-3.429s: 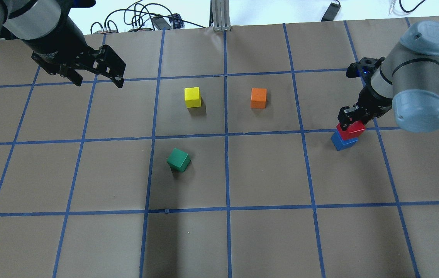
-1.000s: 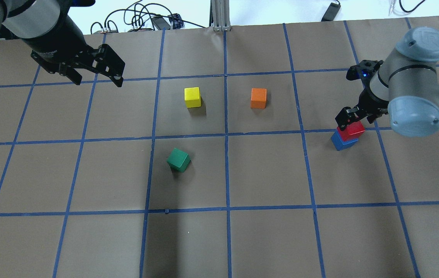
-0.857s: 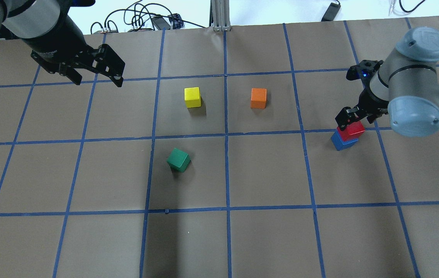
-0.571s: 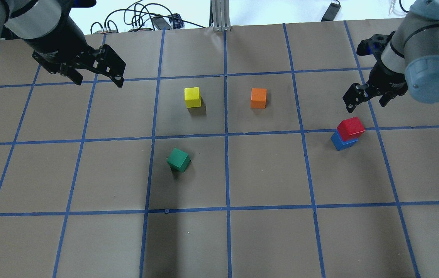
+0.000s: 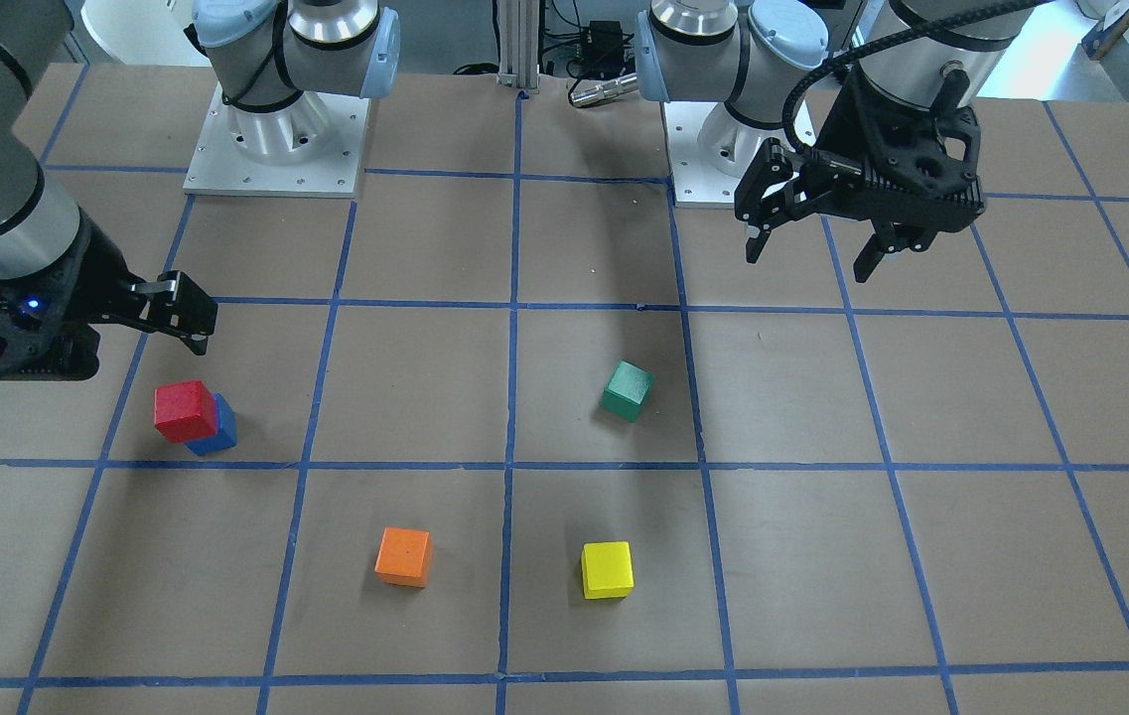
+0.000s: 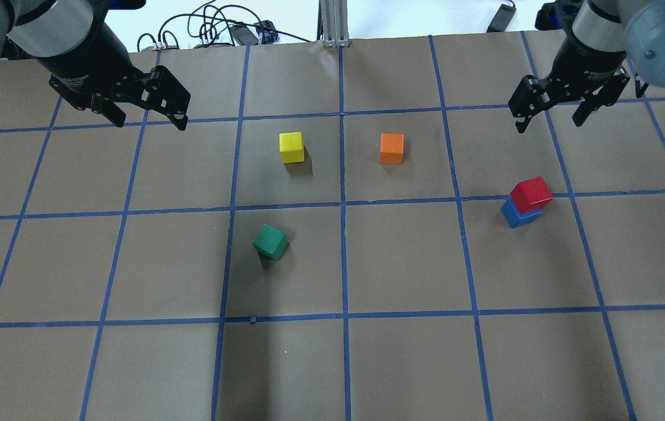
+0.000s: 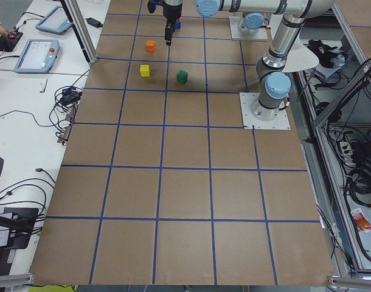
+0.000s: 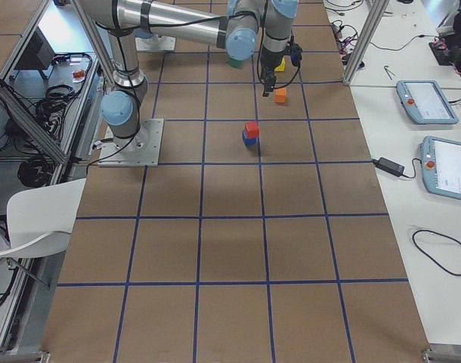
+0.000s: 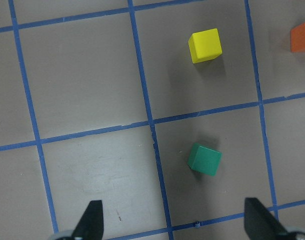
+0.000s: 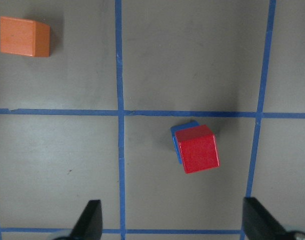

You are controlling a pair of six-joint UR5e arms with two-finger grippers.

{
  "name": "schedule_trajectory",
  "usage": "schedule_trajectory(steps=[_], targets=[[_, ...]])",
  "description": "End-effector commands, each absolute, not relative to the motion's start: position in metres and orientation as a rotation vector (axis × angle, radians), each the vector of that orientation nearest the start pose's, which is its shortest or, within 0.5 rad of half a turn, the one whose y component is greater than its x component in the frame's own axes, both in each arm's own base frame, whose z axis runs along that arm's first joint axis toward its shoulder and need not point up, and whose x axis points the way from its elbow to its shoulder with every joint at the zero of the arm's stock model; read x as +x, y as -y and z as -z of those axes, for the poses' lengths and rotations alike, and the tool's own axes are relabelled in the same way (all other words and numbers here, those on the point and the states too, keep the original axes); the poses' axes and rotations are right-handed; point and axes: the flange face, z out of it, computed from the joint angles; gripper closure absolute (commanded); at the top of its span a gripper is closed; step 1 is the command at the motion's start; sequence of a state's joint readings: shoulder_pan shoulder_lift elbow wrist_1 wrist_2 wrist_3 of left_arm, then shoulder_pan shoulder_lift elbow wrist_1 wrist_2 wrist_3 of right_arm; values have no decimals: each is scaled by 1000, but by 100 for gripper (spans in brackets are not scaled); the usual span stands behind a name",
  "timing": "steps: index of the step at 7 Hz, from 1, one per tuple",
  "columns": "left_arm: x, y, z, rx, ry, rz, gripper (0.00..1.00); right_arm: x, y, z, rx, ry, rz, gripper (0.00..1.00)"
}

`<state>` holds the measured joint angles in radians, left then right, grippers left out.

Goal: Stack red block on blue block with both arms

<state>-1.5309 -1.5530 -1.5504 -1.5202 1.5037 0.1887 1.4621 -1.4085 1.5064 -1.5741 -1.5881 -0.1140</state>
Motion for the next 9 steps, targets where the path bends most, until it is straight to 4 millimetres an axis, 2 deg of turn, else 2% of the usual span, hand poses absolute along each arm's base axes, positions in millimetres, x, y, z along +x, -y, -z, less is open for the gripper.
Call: schedule_trajectory(steps=[1,3,4,7,8,9], targets=[[-120,496,-513,242,-3185,156,0,110,540,-457,98,-3143,-128,0],[-120,497,-512,242,-3184,153,0,145,528,-458,123,-3157,-122,0],[-120,496,-515,242,-3183,160,0,151,525,-457,108,-3158,-134,0],[-120,496,-516,243,-3184,168,0,144,522,-461,110,-3162,-134,0],[-117,503,-520,234,-3183,188,0,144,520,-465,106,-3160,-124,0],[-119,502,-513,235,-3183,166,0,143,520,-465,110,-3160,-124,0]])
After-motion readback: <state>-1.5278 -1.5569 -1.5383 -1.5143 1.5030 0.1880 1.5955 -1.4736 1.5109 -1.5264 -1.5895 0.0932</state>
